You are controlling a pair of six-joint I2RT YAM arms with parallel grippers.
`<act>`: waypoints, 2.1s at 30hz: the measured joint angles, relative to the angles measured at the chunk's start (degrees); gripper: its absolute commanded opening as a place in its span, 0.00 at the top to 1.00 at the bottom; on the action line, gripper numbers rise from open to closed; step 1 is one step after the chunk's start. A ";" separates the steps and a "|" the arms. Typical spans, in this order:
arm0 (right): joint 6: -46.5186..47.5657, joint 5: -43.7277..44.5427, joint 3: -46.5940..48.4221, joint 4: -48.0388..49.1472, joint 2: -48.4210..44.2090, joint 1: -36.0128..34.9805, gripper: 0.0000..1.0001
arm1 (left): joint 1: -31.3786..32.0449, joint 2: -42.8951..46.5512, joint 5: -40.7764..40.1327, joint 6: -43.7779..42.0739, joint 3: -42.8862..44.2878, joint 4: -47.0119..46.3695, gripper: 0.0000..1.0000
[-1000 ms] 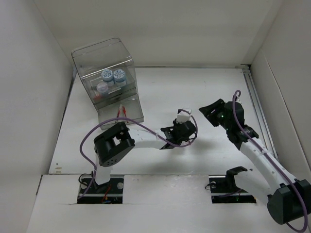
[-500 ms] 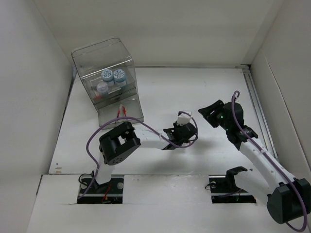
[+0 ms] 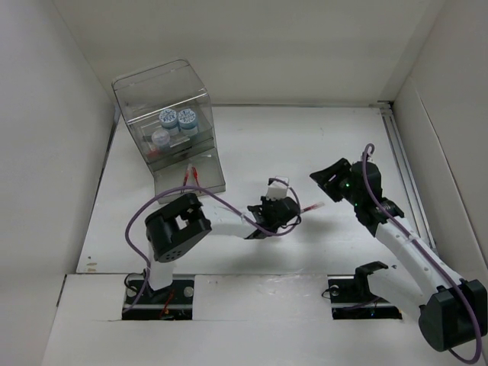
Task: Sort the stationery into containers
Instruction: Grab a piece of stationery with the left arm, then place the stationery into the container, then grab a piece of stationery with the left arm
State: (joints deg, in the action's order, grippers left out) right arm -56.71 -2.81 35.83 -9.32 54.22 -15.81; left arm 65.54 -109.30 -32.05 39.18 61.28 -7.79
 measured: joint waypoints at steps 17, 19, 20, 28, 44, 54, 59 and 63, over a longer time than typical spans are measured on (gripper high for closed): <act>0.24 -2.34 -1.09 1.29 0.15 0.48 0.43 | -26.45 37.29 4.46 -0.79 -16.63 0.57 1.00; 0.42 -2.56 -1.09 1.53 0.15 0.48 0.43 | -29.99 37.66 4.98 -1.46 -17.44 0.55 1.00; 0.44 -2.69 -1.09 1.77 0.15 0.48 0.43 | -31.67 37.55 5.18 -1.79 -17.66 0.63 0.98; 0.61 -3.28 -1.18 2.71 0.37 0.33 0.43 | -36.79 32.22 3.30 -4.50 -15.39 2.08 0.26; 0.31 1.68 -2.40 1.60 -7.39 -0.39 0.76 | -13.92 20.20 17.05 -15.45 -11.15 -8.92 0.25; -0.02 4.57 1.55 -2.01 -9.35 -0.33 0.46 | -5.73 -1.46 27.19 -28.06 6.08 -9.66 0.22; 0.00 4.57 1.55 -2.34 -8.79 -0.24 0.45 | -5.31 -4.92 30.58 -31.50 9.46 -9.44 0.27; 0.02 4.57 1.55 -2.51 -8.81 0.00 0.46 | -5.66 -8.09 30.95 -32.76 10.60 -8.90 0.36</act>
State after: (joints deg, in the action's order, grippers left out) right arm -56.69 1.76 37.39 -11.84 45.41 -15.81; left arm 59.88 -117.38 -1.10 6.42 71.88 -16.69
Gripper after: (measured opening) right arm 0.552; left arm 0.692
